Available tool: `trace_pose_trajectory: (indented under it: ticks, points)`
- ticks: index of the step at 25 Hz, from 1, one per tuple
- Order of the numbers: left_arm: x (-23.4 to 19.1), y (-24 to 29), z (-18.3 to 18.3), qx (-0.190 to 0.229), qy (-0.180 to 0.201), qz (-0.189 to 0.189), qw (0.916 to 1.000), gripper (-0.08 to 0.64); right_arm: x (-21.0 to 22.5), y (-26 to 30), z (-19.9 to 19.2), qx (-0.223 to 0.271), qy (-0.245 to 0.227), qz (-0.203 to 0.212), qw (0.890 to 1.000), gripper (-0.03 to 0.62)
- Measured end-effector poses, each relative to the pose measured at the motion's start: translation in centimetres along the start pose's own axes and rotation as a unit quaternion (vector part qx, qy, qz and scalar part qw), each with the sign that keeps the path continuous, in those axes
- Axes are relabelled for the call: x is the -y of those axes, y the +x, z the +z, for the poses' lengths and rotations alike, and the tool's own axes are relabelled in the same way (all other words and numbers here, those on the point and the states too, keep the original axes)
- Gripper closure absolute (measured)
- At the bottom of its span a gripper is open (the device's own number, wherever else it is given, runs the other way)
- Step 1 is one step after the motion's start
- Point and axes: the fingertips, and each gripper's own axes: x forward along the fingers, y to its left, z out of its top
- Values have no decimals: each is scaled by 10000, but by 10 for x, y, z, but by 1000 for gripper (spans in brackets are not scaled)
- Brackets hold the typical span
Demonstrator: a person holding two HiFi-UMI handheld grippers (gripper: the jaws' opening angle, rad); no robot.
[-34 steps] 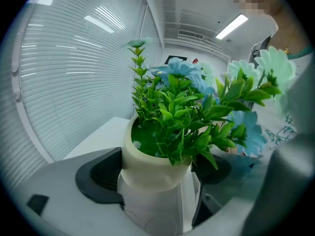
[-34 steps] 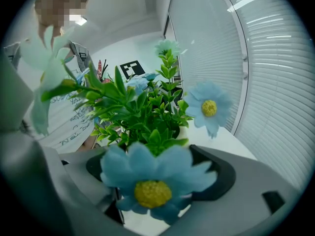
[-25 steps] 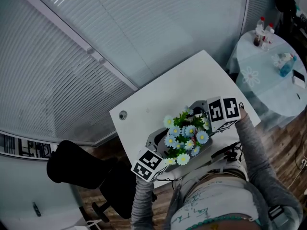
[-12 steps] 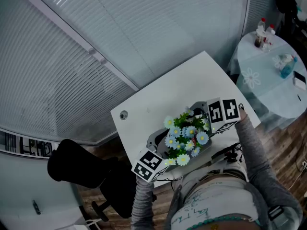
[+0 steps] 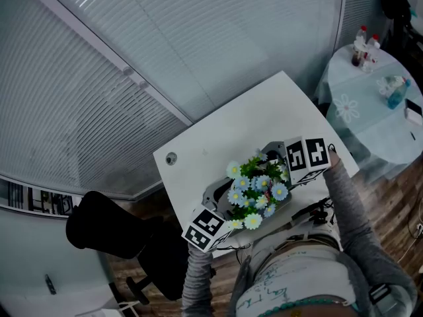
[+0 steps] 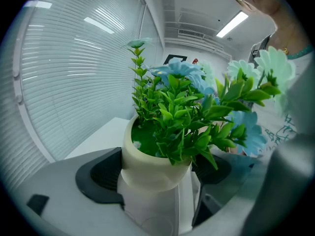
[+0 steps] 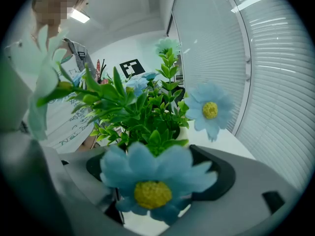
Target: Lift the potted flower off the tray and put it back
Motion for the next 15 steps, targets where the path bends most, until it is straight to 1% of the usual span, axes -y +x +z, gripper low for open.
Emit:
trace_pose_trajectory:
  ticks: [11,15]
  points:
    - [4,17,12,27,69,-44,10000,114,1,-16,-13,-3,18,-82,10000,210]
    - [6,36,25,26,134,-41,9999,114,3,-34,-29,4,27,-125,9999,210]
